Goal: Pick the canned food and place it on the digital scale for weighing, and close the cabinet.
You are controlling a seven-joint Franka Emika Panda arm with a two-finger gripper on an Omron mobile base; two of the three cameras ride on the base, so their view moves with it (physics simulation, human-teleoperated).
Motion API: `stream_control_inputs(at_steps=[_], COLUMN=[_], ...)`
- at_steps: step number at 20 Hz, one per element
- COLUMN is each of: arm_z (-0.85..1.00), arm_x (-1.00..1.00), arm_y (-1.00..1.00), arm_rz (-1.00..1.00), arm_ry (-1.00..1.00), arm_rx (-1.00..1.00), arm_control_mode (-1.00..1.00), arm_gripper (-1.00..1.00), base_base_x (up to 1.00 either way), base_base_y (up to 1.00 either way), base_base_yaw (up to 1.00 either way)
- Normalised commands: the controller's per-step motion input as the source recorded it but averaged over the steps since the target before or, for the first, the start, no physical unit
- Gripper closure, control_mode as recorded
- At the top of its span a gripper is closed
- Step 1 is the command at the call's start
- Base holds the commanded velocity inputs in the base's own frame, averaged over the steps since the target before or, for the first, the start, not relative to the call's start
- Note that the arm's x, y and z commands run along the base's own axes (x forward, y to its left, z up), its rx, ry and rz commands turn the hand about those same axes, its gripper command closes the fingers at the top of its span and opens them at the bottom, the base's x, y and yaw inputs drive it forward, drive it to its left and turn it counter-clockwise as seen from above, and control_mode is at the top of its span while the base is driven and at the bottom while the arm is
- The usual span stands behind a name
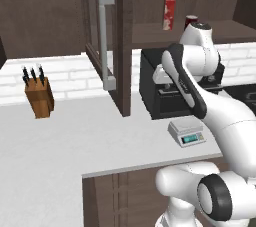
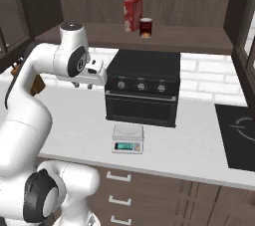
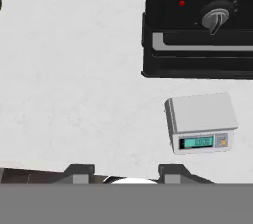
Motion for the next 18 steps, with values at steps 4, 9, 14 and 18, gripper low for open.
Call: stream_control_inputs(at_steps=[4, 9, 14, 18], arm_z=[0.0, 0.0, 0.29, 0.62], arm_x=[-0.31, -0.82, -0.69, -0.38], arm_y=[-0.04, -0.19, -0.23, -0.26], arm_rz=[0.0, -0.08, -0.07, 0.0], arm_ry=[-0.07, -0.17, -0.35, -0.35], arm_rx=[0.0, 0.0, 0.0, 0.0], arm_control_mode=[-1.0, -1.0, -1.0, -1.0], arm_gripper=[-1.0, -1.0, -1.0, -1.0], base_base_x=[0.0, 0.0, 0.0, 0.0], base_base_y=[0.0, 0.0, 0.0, 0.0], base_base_yaw=[0.0, 0.0, 0.0, 0.0])
